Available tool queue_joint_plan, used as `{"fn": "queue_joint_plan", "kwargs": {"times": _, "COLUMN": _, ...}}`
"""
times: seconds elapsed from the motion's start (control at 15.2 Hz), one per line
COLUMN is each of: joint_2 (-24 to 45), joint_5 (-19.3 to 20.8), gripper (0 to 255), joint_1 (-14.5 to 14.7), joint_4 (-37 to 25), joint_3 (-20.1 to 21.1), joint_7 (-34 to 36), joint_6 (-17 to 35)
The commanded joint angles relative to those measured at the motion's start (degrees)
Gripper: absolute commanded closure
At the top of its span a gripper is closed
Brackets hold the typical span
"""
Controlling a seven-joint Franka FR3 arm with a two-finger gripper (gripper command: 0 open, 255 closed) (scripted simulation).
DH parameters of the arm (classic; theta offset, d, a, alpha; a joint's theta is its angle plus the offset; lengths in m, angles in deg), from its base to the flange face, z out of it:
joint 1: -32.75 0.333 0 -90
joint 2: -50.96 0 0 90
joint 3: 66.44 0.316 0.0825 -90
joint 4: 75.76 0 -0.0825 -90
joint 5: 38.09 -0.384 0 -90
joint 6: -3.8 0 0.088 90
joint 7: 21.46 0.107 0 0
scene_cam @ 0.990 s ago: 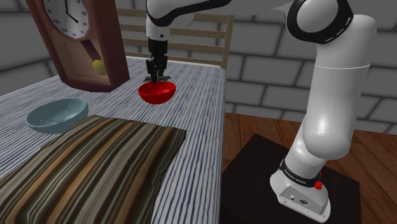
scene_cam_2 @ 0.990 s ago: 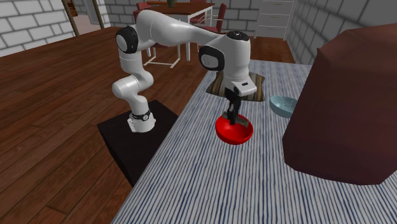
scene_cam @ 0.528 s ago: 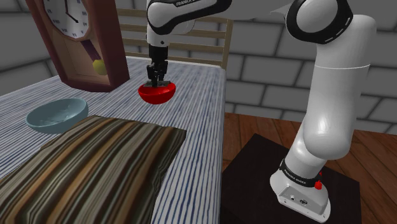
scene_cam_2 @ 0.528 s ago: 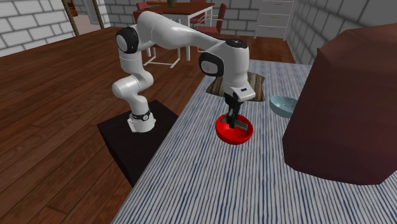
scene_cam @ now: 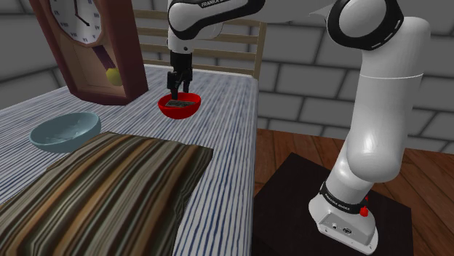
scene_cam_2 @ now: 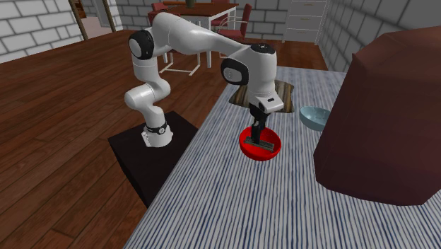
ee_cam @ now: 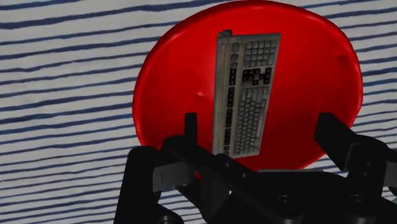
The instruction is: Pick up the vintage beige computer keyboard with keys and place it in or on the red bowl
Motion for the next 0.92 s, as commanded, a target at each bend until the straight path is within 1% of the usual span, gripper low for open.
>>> {"fn": "queue_joint_plan", "kwargs": {"times": 0.0, "joint_2": 0.00, "joint_5": 0.00, "gripper": 0, "joint_1": 0.00, "joint_4": 0.00, "joint_3": 0.00, "joint_7": 0.00, "joint_6": 0.00}}
{"fn": "queue_joint_plan", "kwargs": {"times": 0.07, "joint_2": 0.00, "joint_5": 0.00, "gripper": 0, "joint_1": 0.00, "joint_4": 0.00, "joint_3": 0.00, "joint_7": 0.00, "joint_6": 0.00}}
{"fn": "queue_joint_plan", "kwargs": {"times": 0.33, "joint_2": -0.82, "joint_5": -0.04, "gripper": 0, "joint_1": -0.27, "joint_4": -6.14, "joint_3": -0.12, "joint_7": 0.02, "joint_6": -6.97}}
{"fn": "queue_joint_plan", "kwargs": {"times": 0.86, "joint_2": -0.82, "joint_5": -0.04, "gripper": 0, "joint_1": -0.27, "joint_4": -6.14, "joint_3": -0.12, "joint_7": 0.02, "joint_6": -6.97}}
